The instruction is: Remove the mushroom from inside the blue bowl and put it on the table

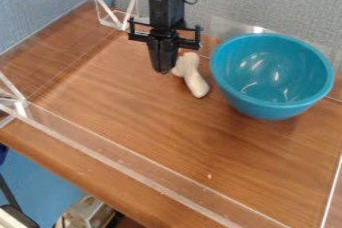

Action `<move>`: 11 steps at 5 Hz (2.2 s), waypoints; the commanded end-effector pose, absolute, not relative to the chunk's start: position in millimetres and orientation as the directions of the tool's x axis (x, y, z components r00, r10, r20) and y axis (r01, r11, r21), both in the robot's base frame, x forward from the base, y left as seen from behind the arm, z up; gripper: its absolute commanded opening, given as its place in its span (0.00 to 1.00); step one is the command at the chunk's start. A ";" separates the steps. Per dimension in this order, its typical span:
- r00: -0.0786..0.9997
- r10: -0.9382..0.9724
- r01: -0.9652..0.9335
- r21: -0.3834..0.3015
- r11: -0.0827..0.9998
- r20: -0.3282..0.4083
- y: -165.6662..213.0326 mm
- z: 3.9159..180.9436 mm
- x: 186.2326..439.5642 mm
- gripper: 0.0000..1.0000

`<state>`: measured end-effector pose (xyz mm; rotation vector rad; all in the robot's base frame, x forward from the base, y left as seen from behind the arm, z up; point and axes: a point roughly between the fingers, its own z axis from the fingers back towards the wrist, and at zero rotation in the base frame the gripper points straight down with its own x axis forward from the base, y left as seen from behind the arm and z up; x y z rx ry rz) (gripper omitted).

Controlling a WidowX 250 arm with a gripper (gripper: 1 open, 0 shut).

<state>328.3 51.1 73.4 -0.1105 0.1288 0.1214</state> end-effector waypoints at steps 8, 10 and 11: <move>0.963 0.263 -0.269 -0.127 0.955 -0.063 83.9 92.8 340.0 1.00; 0.944 0.329 -0.322 -0.190 0.927 0.006 92.0 141.7 338.3 1.00; 0.935 0.356 -0.346 -0.198 0.917 0.013 97.2 143.1 344.2 1.00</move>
